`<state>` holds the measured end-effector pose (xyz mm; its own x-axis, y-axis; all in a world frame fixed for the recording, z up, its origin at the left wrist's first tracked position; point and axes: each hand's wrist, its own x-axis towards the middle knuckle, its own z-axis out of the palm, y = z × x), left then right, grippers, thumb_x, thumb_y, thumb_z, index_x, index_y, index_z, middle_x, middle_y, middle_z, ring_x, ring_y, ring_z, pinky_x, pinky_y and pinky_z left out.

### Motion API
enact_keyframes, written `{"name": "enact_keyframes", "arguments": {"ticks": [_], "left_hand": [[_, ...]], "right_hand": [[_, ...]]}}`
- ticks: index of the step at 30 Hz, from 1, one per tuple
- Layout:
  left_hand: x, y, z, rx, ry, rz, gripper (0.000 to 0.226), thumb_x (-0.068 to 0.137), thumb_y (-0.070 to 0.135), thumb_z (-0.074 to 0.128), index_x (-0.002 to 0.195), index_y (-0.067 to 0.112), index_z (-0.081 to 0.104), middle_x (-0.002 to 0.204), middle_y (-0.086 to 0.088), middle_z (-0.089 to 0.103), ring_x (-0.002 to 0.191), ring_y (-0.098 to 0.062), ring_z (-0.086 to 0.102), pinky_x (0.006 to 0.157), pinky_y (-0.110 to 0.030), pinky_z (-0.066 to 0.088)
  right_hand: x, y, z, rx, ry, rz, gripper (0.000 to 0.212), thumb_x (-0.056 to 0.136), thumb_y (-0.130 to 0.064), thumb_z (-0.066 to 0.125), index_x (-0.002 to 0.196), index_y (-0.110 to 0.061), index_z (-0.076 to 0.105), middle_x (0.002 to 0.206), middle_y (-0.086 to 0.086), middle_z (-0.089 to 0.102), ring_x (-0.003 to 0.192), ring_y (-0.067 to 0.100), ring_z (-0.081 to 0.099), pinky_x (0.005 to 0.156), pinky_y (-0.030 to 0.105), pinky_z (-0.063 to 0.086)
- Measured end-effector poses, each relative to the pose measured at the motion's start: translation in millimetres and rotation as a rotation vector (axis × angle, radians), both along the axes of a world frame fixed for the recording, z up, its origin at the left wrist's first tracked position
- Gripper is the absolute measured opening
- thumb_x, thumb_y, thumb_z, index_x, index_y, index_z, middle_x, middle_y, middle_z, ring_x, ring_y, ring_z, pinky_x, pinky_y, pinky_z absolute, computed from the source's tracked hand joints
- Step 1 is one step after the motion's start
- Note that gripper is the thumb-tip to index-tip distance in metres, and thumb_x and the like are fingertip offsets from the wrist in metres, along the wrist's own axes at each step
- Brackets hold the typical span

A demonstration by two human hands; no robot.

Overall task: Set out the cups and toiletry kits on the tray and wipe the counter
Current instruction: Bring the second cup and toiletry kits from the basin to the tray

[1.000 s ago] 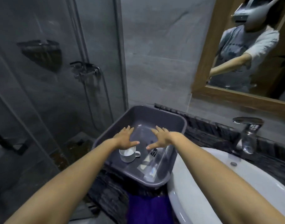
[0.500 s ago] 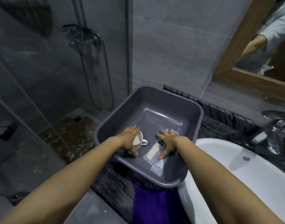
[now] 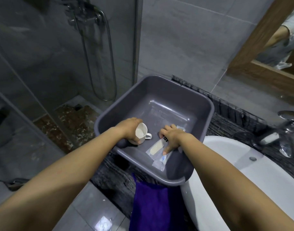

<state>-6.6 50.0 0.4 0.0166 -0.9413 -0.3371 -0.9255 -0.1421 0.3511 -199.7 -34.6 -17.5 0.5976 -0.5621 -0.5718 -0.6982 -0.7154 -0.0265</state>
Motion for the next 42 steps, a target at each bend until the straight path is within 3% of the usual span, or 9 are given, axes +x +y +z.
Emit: {"name": "enact_keyframes", "arguments": {"ticks": [5, 9, 13, 16, 18, 20, 24, 32, 42], "left_hand": [[0, 0, 2, -0.001, 0.023, 0.020, 0.088, 0.063, 0.031, 0.082, 0.136, 0.015, 0.036, 0.136, -0.007, 0.047, 0.122, -0.026, 0.045, 0.097, -0.031, 0.040], [-1, 1, 3, -0.004, 0.033, 0.030, 0.084, 0.062, 0.030, 0.082, 0.133, 0.016, 0.039, 0.132, -0.008, 0.049, 0.120, -0.027, 0.047, 0.095, -0.032, 0.041], [-1, 1, 2, -0.003, 0.032, 0.038, 0.085, 0.063, 0.029, 0.081, 0.135, 0.015, 0.038, 0.133, -0.008, 0.047, 0.120, -0.027, 0.047, 0.097, -0.034, 0.042], [-3, 2, 2, 0.005, 0.019, 0.051, 0.082, 0.062, 0.030, 0.080, 0.133, 0.017, 0.039, 0.128, -0.009, 0.048, 0.117, -0.028, 0.048, 0.093, -0.036, 0.045], [-3, 2, 4, 0.000, 0.000, 0.054, 0.080, 0.061, 0.030, 0.080, 0.130, 0.017, 0.042, 0.126, -0.009, 0.050, 0.114, -0.028, 0.049, 0.090, -0.036, 0.046], [-4, 2, 6, -0.004, -0.016, 0.058, 0.080, 0.061, 0.029, 0.080, 0.130, 0.017, 0.042, 0.126, -0.009, 0.051, 0.115, -0.028, 0.049, 0.090, -0.036, 0.046], [-6, 2, 16, -0.035, -0.030, 0.081, 0.081, 0.061, 0.029, 0.079, 0.131, 0.016, 0.042, 0.128, -0.010, 0.051, 0.116, -0.028, 0.048, 0.091, -0.036, 0.045], [-11, -4, 83, -0.134, 0.023, 0.077, 0.071, 0.059, 0.029, 0.079, 0.123, 0.016, 0.050, 0.117, -0.007, 0.059, 0.104, -0.025, 0.055, 0.083, -0.033, 0.047], [-44, -14, 192, -0.345, -0.006, -0.025, 0.070, 0.061, 0.032, 0.076, 0.125, 0.017, 0.049, 0.121, -0.006, 0.060, 0.108, -0.025, 0.054, 0.083, -0.030, 0.046]], "right_hand": [[0, -1, -3, 0.029, 0.057, -0.037, 0.051, 0.068, -0.053, 0.074, 0.102, -0.027, 0.045, 0.125, -0.003, 0.052, 0.116, 0.023, 0.036, 0.090, 0.040, 0.025], [1, -3, -2, 0.031, 0.169, -0.015, 0.046, 0.072, -0.060, 0.066, 0.104, -0.027, 0.058, 0.118, -0.002, 0.057, 0.117, 0.022, 0.035, 0.092, 0.043, 0.024], [-1, -3, 2, 0.053, 0.163, -0.040, 0.033, 0.075, -0.056, 0.067, 0.073, -0.027, 0.052, 0.096, -0.003, 0.055, 0.100, 0.018, 0.039, 0.092, 0.042, 0.023], [-5, -6, 7, 0.157, 0.104, -0.123, 0.034, 0.074, -0.047, 0.072, 0.068, -0.022, 0.050, 0.085, 0.001, 0.055, 0.086, 0.023, 0.046, 0.082, 0.034, 0.031], [-9, -9, 12, 0.219, 0.076, -0.162, 0.038, 0.073, -0.041, 0.076, 0.061, -0.020, 0.046, 0.072, 0.002, 0.051, 0.077, 0.023, 0.045, 0.064, 0.028, 0.036], [-11, -11, 19, 0.225, 0.053, -0.177, 0.039, 0.072, -0.039, 0.077, 0.061, -0.018, 0.046, 0.070, 0.004, 0.050, 0.073, 0.023, 0.044, 0.061, 0.029, 0.039], [-13, -15, 40, 0.232, -0.001, -0.221, 0.032, 0.071, -0.035, 0.079, 0.068, -0.013, 0.056, 0.070, 0.004, 0.053, 0.070, 0.025, 0.048, 0.074, 0.039, 0.052], [-23, -11, 119, 0.107, -0.116, -0.236, 0.035, 0.074, -0.048, 0.071, 0.077, -0.013, 0.065, 0.070, -0.001, 0.055, 0.067, 0.020, 0.046, 0.068, 0.031, 0.040], [-77, 11, 232, 0.018, -0.422, -0.382, 0.036, 0.079, -0.047, 0.069, 0.062, -0.018, 0.054, 0.054, -0.004, 0.043, 0.054, 0.014, 0.037, 0.057, 0.028, 0.031]]}}
